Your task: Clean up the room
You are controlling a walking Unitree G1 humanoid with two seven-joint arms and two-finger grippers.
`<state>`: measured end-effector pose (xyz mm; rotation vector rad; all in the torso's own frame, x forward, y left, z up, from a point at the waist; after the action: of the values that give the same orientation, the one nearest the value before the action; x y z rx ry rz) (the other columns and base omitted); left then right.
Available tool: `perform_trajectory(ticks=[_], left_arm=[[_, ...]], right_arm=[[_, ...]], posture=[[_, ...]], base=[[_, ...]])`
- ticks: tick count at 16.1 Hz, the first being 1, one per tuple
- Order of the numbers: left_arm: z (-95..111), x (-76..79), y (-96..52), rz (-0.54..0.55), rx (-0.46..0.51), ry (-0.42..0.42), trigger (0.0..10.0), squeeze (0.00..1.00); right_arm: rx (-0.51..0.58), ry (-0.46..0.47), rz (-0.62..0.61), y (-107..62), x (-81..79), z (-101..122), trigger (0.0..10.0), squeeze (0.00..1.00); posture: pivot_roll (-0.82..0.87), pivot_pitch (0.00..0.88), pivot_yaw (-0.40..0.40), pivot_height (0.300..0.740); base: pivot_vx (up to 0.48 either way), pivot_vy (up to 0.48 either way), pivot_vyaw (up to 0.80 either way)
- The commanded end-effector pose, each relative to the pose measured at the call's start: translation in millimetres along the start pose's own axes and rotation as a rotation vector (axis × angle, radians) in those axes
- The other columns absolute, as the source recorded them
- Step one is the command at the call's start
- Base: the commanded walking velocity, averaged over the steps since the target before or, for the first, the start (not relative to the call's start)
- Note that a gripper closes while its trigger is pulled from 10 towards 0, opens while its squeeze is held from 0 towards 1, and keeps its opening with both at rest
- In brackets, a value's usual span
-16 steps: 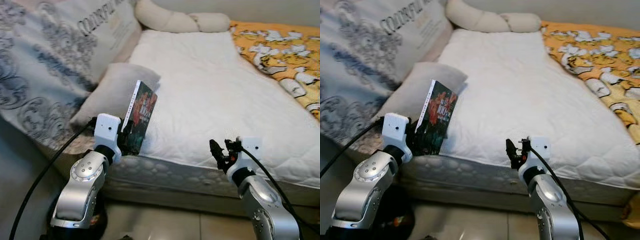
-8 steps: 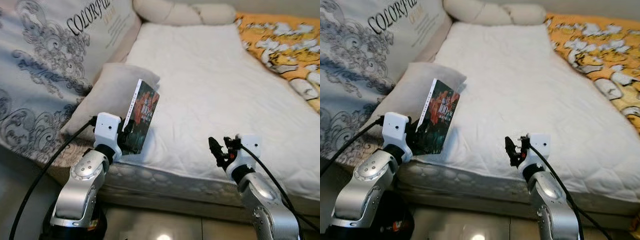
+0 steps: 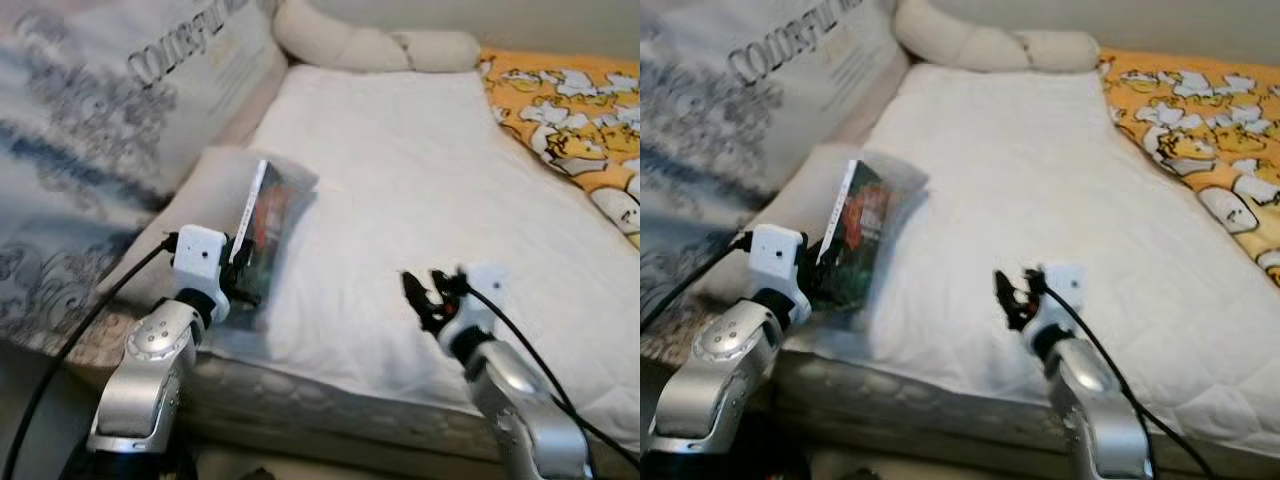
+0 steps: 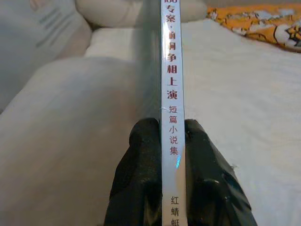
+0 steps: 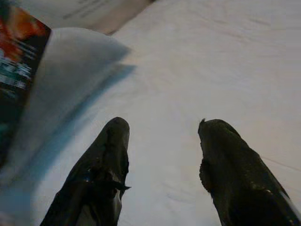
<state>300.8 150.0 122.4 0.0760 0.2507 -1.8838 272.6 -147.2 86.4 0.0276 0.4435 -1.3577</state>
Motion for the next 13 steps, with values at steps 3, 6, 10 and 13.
perform_trajectory(ticks=[3, 6, 10, 13], left_arm=[[17, 9.3, 4.2, -0.044, 0.069, 0.015, 10.0, 0.00], [17, 11.3, 5.2, -0.066, 0.068, 0.022, 10.0, 0.00], [16, 14.1, 5.6, -0.090, 0.064, 0.022, 10.0, 0.00], [12, 22.7, 4.0, -0.150, 0.044, -0.044, 10.0, 0.00]], right_arm=[[0.006, -0.008, -0.037, -3.2, 9.3, 2, 10.0, 0.00], [0.002, 0.009, -0.041, -4.8, 9.1, 1, 10.0, 0.00], [0.005, 0.003, -0.047, -8.2, 10.4, 0, 10.0, 0.00], [0.001, 0.008, -0.057, -12.8, 11.8, -2, 10.0, 0.00]], posture=[[-0.01, 0.000, 0.033, 0.740], [-0.02, 0.000, 0.038, 0.740], [-0.02, 0.000, 0.043, 0.740], [-0.04, 0.000, 0.059, 0.740]], base=[[0.363, 0.000, 0.00], [0.363, 0.000, -0.27], [0.365, 0.000, -0.40], [0.225, 0.000, 0.00]])
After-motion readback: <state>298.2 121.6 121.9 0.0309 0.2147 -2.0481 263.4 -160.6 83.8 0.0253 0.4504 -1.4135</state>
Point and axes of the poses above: a point about 5 cm out from each wrist's last joint towards the gripper, its own y axis pointing out of the wrist towards the gripper, its own z axis along the axis of the wrist's last joint, x = y × z, the point moved 3 cm from there along y, pointing out of the wrist towards the gripper, and after that the axes turned 8 degrees about y, right-handed, at the moved point
